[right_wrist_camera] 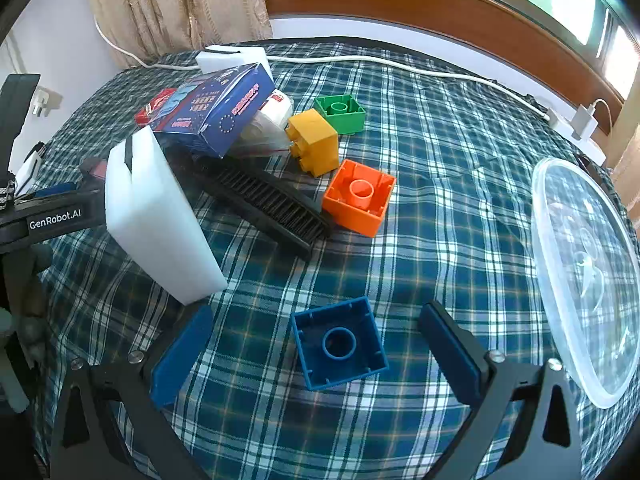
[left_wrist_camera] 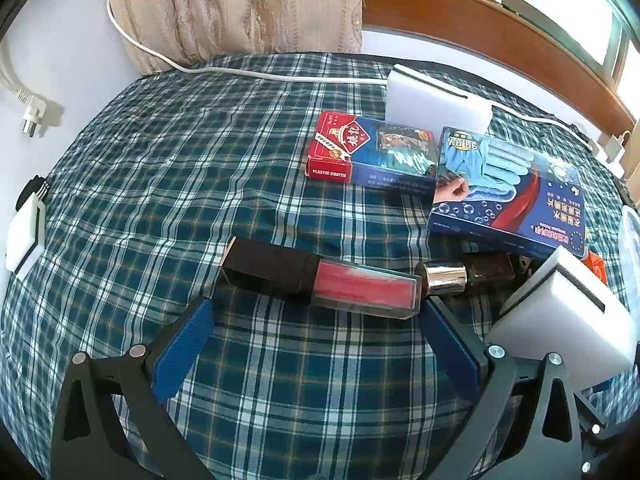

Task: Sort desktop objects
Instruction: 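Move left tool toward red lip-gloss tube while right tool approaches white sponge, then grasp the red lip-gloss tube with left tool while right tool grasps white sponge, then carry lip-gloss in left tool and sponge in right tool over clear bowl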

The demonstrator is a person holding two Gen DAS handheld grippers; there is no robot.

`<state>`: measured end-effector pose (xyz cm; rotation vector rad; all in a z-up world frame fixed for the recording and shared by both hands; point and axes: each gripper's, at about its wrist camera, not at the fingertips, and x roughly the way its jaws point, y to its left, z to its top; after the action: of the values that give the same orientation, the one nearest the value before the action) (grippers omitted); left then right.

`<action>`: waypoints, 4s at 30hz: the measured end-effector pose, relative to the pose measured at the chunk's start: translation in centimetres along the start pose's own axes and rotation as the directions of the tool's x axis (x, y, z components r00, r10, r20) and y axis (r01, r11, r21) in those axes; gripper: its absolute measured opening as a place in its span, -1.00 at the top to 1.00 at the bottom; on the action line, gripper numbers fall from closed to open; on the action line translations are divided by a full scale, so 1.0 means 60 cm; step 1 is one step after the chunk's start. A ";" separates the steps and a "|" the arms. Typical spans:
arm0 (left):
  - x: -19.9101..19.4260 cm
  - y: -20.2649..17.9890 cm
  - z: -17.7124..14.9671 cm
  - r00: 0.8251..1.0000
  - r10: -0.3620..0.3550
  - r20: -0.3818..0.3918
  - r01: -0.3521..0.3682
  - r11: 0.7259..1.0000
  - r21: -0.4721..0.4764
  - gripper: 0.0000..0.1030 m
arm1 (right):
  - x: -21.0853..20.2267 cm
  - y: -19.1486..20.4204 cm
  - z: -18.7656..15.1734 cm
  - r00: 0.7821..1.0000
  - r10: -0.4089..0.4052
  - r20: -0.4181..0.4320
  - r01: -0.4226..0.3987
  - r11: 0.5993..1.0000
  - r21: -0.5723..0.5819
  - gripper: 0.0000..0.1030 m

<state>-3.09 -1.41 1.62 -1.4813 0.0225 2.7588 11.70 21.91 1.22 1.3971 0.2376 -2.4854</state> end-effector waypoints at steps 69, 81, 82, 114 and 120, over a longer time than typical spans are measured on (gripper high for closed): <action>-0.076 0.100 0.002 0.999 -0.042 0.024 0.047 0.940 -0.337 0.11 | -0.052 0.043 0.031 0.937 0.335 0.101 -0.328 0.941 -0.081 -0.39; -0.091 0.109 -0.021 0.996 -0.049 0.076 0.068 0.958 -0.277 0.46 | -0.046 0.042 0.034 0.941 0.326 0.097 -0.322 0.945 -0.053 -0.38; -0.100 0.106 -0.023 0.995 -0.054 0.079 0.073 0.960 -0.270 0.48 | -0.047 0.041 0.034 0.940 0.326 0.100 -0.323 0.945 -0.051 -0.33; -0.208 -0.034 -0.028 0.974 -0.124 0.190 0.137 0.989 -0.055 0.54 | -0.132 -0.068 -0.007 0.906 0.321 0.275 -0.363 0.924 0.117 0.28; -0.227 -0.048 -0.030 0.972 -0.122 0.201 0.132 0.991 -0.036 0.54 | -0.147 -0.115 -0.016 0.904 0.284 0.321 -0.351 0.920 0.175 0.28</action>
<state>5.97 1.42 11.95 -1.1635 -0.1380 2.8061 14.63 30.16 8.33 1.0230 -0.3272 -2.4464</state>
